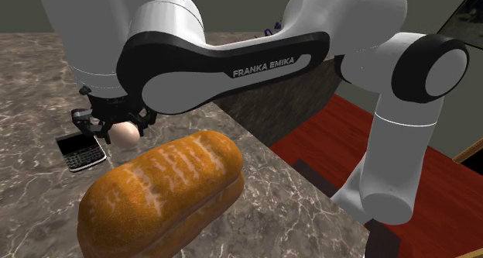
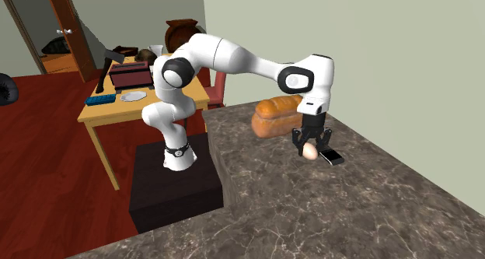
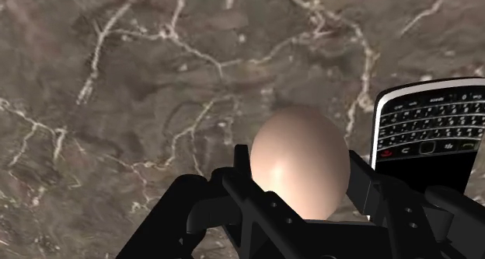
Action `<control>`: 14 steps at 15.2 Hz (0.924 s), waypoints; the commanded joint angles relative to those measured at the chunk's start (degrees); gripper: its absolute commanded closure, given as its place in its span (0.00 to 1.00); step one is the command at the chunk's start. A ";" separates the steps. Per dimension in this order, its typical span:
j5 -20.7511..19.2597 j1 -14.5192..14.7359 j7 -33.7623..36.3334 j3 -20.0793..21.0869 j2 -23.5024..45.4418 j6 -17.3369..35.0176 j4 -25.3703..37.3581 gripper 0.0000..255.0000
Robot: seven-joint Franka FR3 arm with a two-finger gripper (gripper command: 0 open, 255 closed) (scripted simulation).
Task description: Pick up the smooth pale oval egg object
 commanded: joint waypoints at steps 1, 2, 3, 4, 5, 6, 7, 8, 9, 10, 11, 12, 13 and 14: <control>-0.01 -0.01 0.04 0.00 -0.01 0.08 -0.09 1.00; -0.01 -0.02 0.03 0.00 -0.01 0.08 -0.09 1.00; -0.01 -0.02 0.02 0.00 -0.01 0.08 -0.08 1.00; 0.00 -0.02 0.03 0.00 -0.02 0.09 -0.10 1.00; -0.01 -0.01 0.03 0.00 -0.01 0.07 -0.08 1.00; -0.01 -0.01 0.03 0.00 -0.01 0.07 -0.08 1.00; -0.01 0.00 0.03 0.00 0.00 0.06 -0.06 1.00; -0.07 0.05 0.04 -0.03 0.10 0.02 0.05 1.00; 0.09 0.11 -0.20 0.04 -0.02 -0.64 0.67 1.00; 0.23 0.19 -0.43 0.11 -0.11 -1.32 1.32 1.00; 0.36 0.27 -0.65 0.17 -0.20 -2.00 1.98 1.00; 0.48 0.36 -0.88 0.23 -0.27 -2.69 2.66 1.00; 0.59 0.47 -1.09 0.28 -0.32 -3.39 3.37 1.00; 0.68 0.59 -1.31 0.32 -0.36 -4.09 4.09 1.00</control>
